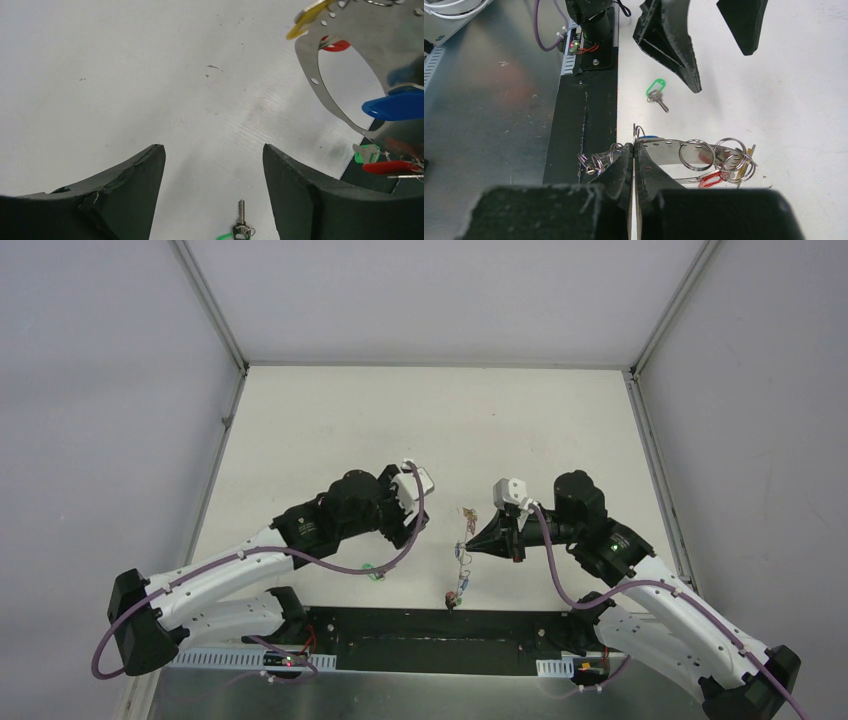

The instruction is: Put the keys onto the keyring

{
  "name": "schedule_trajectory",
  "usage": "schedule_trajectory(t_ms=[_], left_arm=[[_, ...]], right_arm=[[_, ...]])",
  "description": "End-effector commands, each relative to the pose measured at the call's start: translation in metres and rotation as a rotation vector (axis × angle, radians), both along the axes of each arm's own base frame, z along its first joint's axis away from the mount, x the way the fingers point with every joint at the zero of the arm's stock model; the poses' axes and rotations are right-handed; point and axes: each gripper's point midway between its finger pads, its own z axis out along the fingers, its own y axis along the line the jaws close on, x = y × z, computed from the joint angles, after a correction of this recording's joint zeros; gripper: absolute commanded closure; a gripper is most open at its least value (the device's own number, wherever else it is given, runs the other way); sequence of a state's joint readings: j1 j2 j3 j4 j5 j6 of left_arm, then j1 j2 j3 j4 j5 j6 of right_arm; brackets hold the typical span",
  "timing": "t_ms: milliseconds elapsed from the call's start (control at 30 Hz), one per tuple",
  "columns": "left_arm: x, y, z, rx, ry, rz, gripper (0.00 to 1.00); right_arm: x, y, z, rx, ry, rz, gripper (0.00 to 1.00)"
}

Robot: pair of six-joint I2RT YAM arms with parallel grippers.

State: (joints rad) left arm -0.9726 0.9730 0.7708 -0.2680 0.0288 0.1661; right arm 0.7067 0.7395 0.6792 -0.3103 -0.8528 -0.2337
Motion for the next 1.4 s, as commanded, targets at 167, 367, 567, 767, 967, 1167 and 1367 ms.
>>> schedule_trajectory(t_ms=[167, 367, 567, 767, 967, 1167, 1367], left_arm=[[-0.03, -0.017, 0.012, -0.228, 0.204, -0.157, 0.28], [-0.074, -0.032, 0.053, -0.421, 0.102, -0.462, 0.36], [-0.08, -0.032, 0.081, -0.557, -0.031, -0.521, 0.44], [-0.083, -0.046, 0.089, -0.594, 0.004, -0.588, 0.53], [-0.084, -0.054, 0.091, -0.597, 0.019, -0.627, 0.57], [-0.087, -0.06, 0.09, -0.605, 0.039, -0.65, 0.61], [-0.091, -0.069, 0.089, -0.61, 0.043, -0.675, 0.64]], right_arm=[[0.002, 0.004, 0.029, 0.079, -0.088, 0.011, 1.0], [0.002, 0.005, 0.03, 0.082, -0.086, 0.015, 1.0], [0.002, 0.004, 0.032, 0.087, -0.088, 0.014, 1.0], [0.001, 0.004, 0.033, 0.09, -0.088, 0.011, 1.0], [0.001, 0.003, 0.032, 0.09, -0.086, 0.008, 1.0], [0.001, 0.003, 0.032, 0.092, -0.084, 0.005, 1.0], [0.001, 0.003, 0.034, 0.096, -0.091, 0.004, 1.0]])
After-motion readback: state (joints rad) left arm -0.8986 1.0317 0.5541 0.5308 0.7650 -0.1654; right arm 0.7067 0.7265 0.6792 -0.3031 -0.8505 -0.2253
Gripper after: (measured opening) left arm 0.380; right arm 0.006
